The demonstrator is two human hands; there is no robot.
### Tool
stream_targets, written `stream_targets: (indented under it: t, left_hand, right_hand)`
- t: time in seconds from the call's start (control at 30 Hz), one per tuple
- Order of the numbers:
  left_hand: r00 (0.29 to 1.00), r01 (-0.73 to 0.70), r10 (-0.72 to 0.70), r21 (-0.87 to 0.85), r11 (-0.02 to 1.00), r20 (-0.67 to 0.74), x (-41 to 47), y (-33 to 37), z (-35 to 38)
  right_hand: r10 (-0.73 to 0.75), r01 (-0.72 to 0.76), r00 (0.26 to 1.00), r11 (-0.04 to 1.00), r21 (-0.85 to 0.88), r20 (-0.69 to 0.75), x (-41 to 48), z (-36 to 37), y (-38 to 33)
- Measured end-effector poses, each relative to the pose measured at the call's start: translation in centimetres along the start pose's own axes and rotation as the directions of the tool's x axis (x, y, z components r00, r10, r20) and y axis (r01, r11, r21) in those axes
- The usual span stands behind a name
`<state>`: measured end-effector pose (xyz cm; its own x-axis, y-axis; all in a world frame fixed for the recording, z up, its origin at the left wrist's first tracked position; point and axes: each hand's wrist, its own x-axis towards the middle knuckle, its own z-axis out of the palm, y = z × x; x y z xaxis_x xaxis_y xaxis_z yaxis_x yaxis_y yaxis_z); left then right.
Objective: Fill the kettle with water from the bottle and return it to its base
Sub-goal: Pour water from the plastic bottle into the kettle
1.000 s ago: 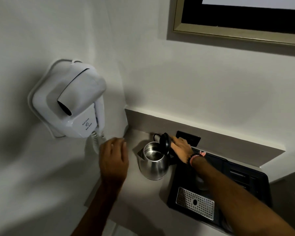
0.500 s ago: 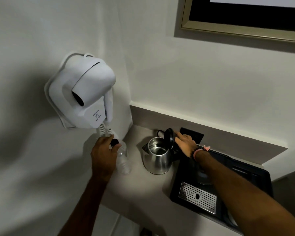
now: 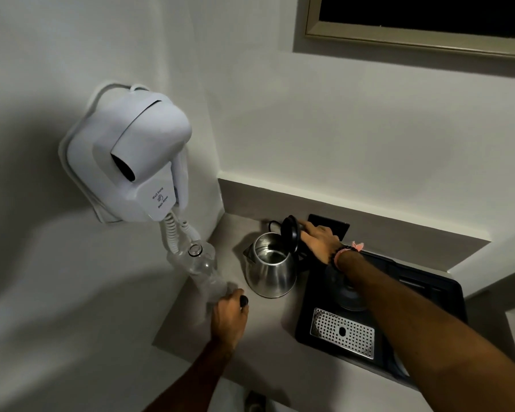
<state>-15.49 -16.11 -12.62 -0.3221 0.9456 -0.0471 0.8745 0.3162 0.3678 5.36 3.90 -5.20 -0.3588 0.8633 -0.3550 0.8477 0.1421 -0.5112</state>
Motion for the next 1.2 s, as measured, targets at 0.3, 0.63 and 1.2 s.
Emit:
stream_targets:
  t: [0.3,0.63,1.2]
  left_hand:
    - [0.994,0.091,-0.088,-0.032,0.995,0.064,1.4,-1.6,2.6]
    - [0.858,0.238,-0.443,-0.565,0.79,-0.258,1.6,-5.6,-1.2]
    - [0.994,-0.075,0.061,-0.155,0.985,-0.094,6.3,1.5,-8.6]
  right_hand:
    - [0.01,-0.01,1.0,1.0,0.006,-0.004,0.2,0.1,0.2]
    - [-0.034,0.035,0.998,0.999,0.022,-0.044,0.4,0.6,0.3]
    - [-0.054,0.057,0.998,0.993,0.102,-0.027,-0.1,0.8,0.1]
